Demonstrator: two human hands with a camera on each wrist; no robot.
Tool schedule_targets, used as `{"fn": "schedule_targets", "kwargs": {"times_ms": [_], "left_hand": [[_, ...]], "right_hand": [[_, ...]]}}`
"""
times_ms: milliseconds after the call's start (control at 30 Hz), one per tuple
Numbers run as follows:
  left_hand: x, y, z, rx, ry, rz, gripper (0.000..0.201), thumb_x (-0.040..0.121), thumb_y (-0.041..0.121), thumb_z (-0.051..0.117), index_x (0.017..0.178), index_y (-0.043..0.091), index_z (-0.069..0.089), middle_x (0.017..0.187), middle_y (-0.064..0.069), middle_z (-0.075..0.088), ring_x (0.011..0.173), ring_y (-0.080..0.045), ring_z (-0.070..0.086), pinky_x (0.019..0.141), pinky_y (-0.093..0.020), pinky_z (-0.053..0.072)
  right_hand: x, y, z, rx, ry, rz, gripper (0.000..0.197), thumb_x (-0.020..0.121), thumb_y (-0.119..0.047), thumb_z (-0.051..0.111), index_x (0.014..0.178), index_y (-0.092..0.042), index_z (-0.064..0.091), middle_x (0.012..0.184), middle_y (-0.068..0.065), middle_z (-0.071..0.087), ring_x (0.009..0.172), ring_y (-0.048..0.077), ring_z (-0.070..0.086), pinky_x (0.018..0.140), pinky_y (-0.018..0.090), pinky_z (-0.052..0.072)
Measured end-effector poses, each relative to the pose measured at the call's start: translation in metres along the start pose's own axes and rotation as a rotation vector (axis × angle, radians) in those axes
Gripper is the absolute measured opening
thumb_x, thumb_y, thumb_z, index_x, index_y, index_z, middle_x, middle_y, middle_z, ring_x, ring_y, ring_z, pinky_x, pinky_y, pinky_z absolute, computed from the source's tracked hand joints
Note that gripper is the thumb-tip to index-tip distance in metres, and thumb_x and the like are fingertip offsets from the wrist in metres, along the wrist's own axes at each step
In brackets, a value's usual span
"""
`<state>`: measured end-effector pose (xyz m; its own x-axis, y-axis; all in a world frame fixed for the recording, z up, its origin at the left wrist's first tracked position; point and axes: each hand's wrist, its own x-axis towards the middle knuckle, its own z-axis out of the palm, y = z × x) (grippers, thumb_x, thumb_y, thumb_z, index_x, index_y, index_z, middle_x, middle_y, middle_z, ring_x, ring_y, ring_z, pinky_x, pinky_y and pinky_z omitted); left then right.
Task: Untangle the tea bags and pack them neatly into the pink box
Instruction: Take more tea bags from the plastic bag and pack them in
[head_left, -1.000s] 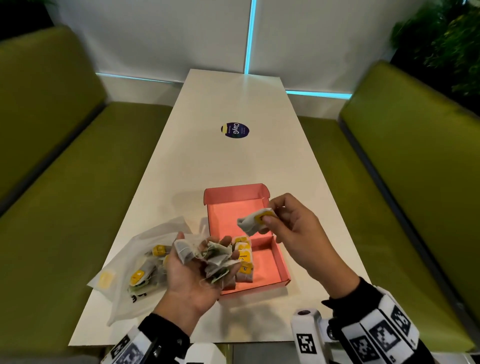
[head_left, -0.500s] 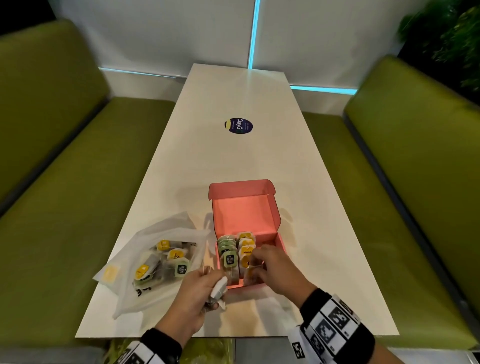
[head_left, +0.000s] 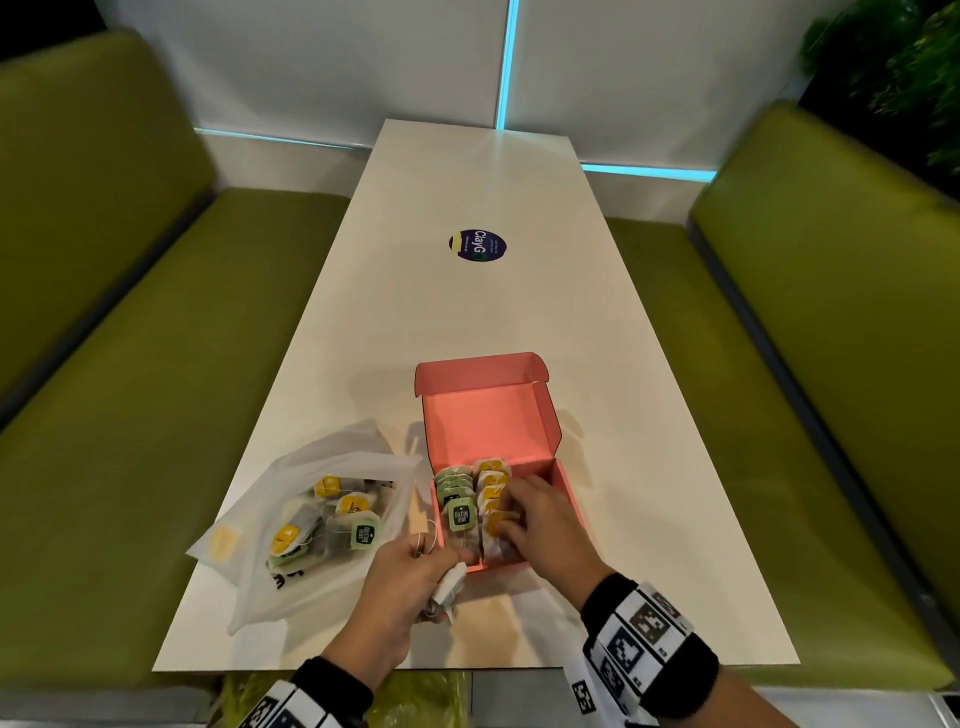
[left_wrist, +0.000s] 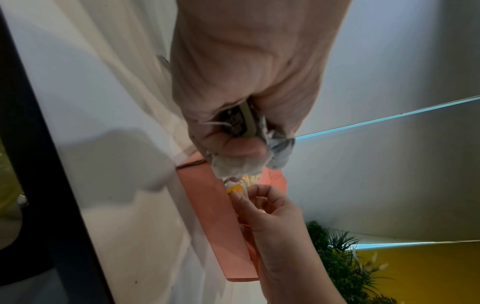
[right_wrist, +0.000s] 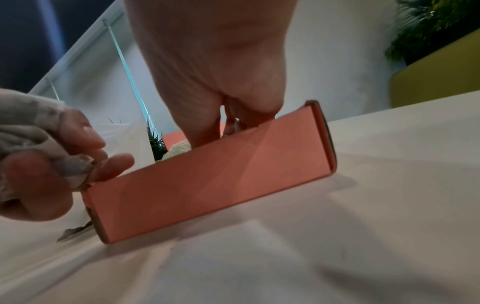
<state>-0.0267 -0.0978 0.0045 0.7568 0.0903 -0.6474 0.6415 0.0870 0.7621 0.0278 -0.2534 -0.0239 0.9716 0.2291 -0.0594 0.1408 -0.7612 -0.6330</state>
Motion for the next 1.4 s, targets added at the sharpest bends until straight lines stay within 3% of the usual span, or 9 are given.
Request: {"fn": "schedule_targets", "kwargs": {"times_ms": [267, 400, 600, 867, 1033, 1100, 1233, 1333, 1400], "left_hand": [[-0.003, 0.002, 0.001, -0.025, 0.007, 0.001, 0.025, 0.080, 0.001, 0.064, 0.060, 0.008, 0.053, 0.052, -0.011, 0.054, 0.038, -0.015, 0.046, 0.034, -0.016, 0.032], [-0.004, 0.007, 0.002, -0.103, 0.058, 0.062, 0.014, 0.084, 0.004, 0.061, 0.073, 0.004, 0.053, 0.056, -0.012, 0.052, 0.039, -0.016, 0.046, 0.035, -0.017, 0.034], [-0.013, 0.026, 0.014, -0.240, -0.004, 0.154, 0.016, 0.091, 0.011, 0.053, 0.084, 0.000, 0.062, 0.066, -0.012, 0.063, 0.055, -0.019, 0.061, 0.045, -0.024, 0.047], [-0.019, 0.040, 0.015, -0.585, -0.122, 0.036, 0.036, 0.095, 0.034, 0.044, 0.077, 0.009, 0.063, 0.054, -0.003, 0.060, 0.040, -0.011, 0.052, 0.034, -0.015, 0.036], [-0.021, 0.041, 0.014, -0.649, -0.175, 0.057, 0.030, 0.083, 0.035, 0.057, 0.064, 0.014, 0.067, 0.057, -0.003, 0.061, 0.038, -0.008, 0.052, 0.030, -0.010, 0.030], [-0.018, 0.038, 0.011, -0.639, -0.184, 0.105, 0.021, 0.074, 0.032, 0.062, 0.075, 0.011, 0.062, 0.061, -0.004, 0.059, 0.041, -0.008, 0.054, 0.030, -0.011, 0.029], [-0.019, 0.036, 0.008, -0.522, -0.253, 0.214, 0.051, 0.063, 0.042, 0.071, 0.100, 0.008, 0.060, 0.064, -0.004, 0.052, 0.039, -0.011, 0.050, 0.031, -0.013, 0.028], [-0.029, 0.040, 0.009, -0.345, -0.283, 0.302, 0.053, 0.045, 0.065, 0.080, 0.066, 0.018, 0.066, 0.054, -0.006, 0.049, 0.038, -0.014, 0.046, 0.033, -0.015, 0.030], [-0.031, 0.042, 0.010, -0.259, -0.202, 0.321, 0.036, 0.060, 0.053, 0.075, 0.062, 0.018, 0.065, 0.054, -0.007, 0.048, 0.039, -0.014, 0.046, 0.034, -0.016, 0.031]], "right_hand": [[-0.006, 0.002, -0.009, 0.042, 0.070, 0.020, 0.025, 0.074, -0.009, 0.073, 0.093, -0.010, 0.057, 0.088, -0.005, 0.049, 0.074, 0.014, 0.048, 0.064, 0.014, 0.036], [-0.020, -0.017, -0.024, 0.170, 0.163, -0.015, 0.018, 0.079, -0.013, 0.071, 0.084, -0.020, 0.055, 0.083, -0.004, 0.056, 0.066, 0.012, 0.056, 0.063, 0.020, 0.045], [-0.041, -0.059, -0.036, 0.386, -0.121, -0.248, 0.033, 0.069, -0.025, 0.077, 0.093, -0.039, 0.059, 0.092, -0.016, 0.054, 0.073, 0.000, 0.054, 0.066, 0.009, 0.041], [-0.039, -0.071, -0.053, 0.746, -0.019, -0.071, 0.024, 0.078, -0.003, 0.071, 0.091, -0.022, 0.062, 0.083, -0.008, 0.065, 0.067, 0.006, 0.059, 0.064, 0.021, 0.048], [-0.037, -0.066, -0.056, 1.100, -0.012, 0.074, 0.028, 0.083, 0.008, 0.057, 0.103, -0.012, 0.060, 0.085, 0.008, 0.062, 0.067, 0.013, 0.058, 0.060, 0.024, 0.049], [-0.036, -0.064, -0.058, 1.198, -0.012, 0.101, 0.039, 0.084, 0.017, 0.047, 0.107, -0.012, 0.059, 0.079, 0.007, 0.062, 0.061, 0.014, 0.059, 0.059, 0.024, 0.050], [-0.032, -0.062, -0.060, 1.242, 0.007, 0.103, 0.040, 0.071, 0.011, 0.056, 0.104, -0.012, 0.062, 0.080, 0.000, 0.066, 0.063, 0.013, 0.060, 0.063, 0.022, 0.052], [-0.031, -0.063, -0.058, 1.214, 0.027, 0.126, 0.043, 0.061, 0.000, 0.060, 0.101, -0.012, 0.064, 0.088, 0.003, 0.067, 0.076, 0.016, 0.063, 0.070, 0.025, 0.052], [-0.032, -0.063, -0.057, 1.196, 0.038, 0.129, 0.038, 0.066, 0.002, 0.069, 0.101, -0.013, 0.064, 0.092, 0.005, 0.066, 0.082, 0.018, 0.062, 0.072, 0.027, 0.052]]}}
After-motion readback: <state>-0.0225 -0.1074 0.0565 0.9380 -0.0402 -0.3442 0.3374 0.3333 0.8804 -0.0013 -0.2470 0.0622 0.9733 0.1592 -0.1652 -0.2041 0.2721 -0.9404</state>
